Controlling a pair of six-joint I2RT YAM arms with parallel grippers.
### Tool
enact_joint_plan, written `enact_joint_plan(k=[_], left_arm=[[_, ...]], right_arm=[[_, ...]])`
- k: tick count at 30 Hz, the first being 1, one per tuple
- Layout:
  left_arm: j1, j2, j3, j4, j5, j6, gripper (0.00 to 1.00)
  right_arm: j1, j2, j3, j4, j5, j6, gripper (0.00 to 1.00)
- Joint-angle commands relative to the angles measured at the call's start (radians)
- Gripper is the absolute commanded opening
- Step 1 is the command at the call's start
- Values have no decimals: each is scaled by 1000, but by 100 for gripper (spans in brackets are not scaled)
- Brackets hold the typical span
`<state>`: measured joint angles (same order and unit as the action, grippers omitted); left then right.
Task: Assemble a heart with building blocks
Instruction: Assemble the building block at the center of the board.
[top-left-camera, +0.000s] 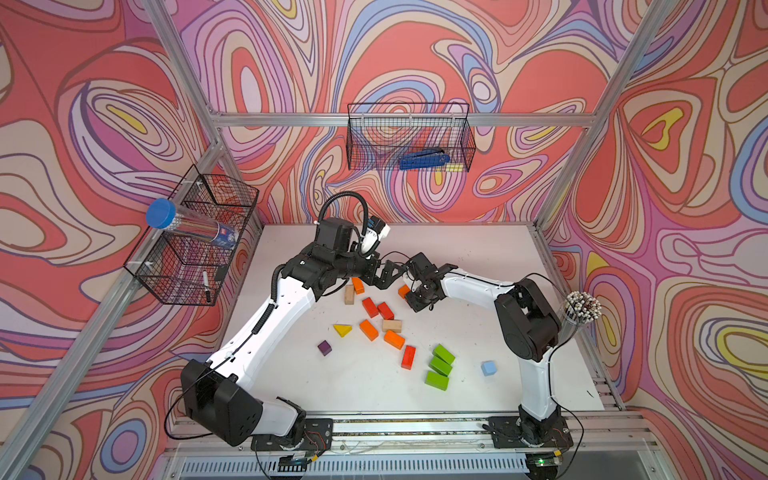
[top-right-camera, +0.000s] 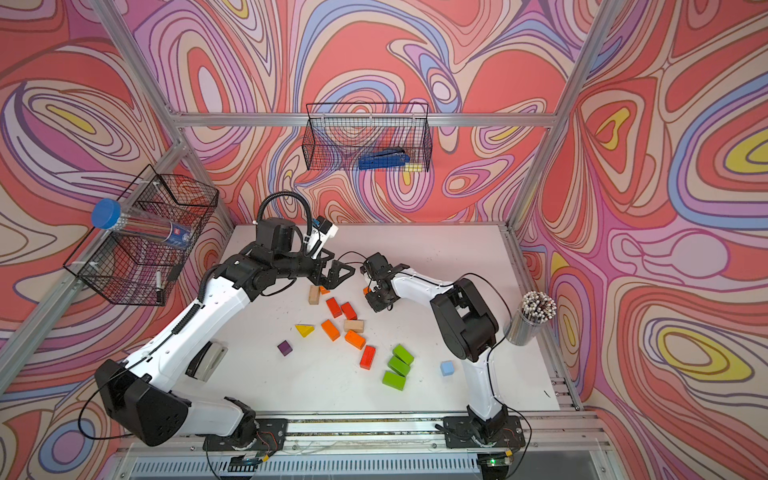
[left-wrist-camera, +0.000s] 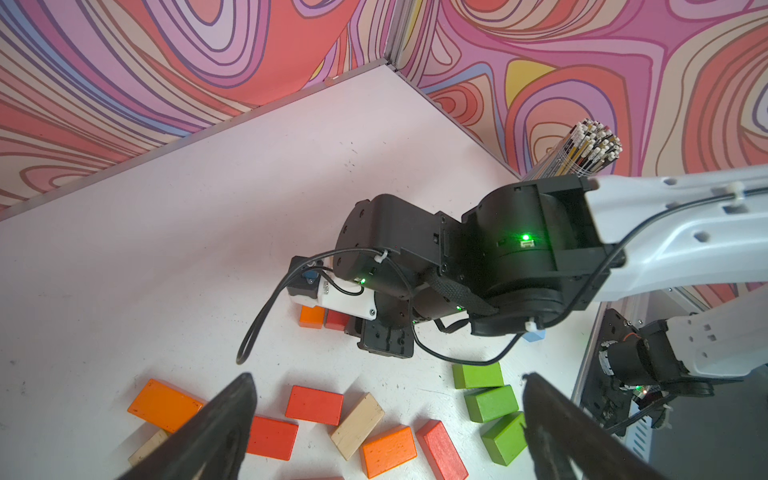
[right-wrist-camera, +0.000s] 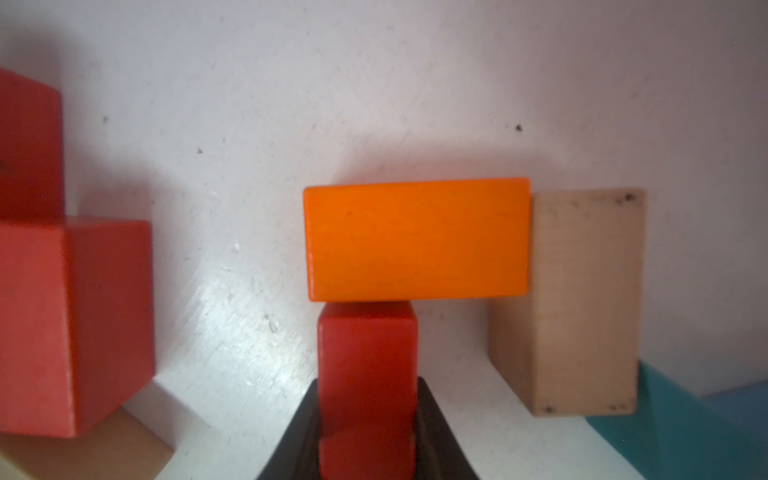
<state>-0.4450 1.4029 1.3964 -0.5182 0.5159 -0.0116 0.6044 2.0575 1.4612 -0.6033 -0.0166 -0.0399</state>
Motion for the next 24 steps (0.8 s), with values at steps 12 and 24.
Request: enact_joint_plan(k=[12, 24], left_arm=[[4, 4, -8, 17, 15, 7, 100], [5, 4, -4, 13, 14, 7, 100]], right_arm=[[-5, 48, 21, -16, -5, -15, 34], [-5, 26, 1, -14, -29, -5, 47]])
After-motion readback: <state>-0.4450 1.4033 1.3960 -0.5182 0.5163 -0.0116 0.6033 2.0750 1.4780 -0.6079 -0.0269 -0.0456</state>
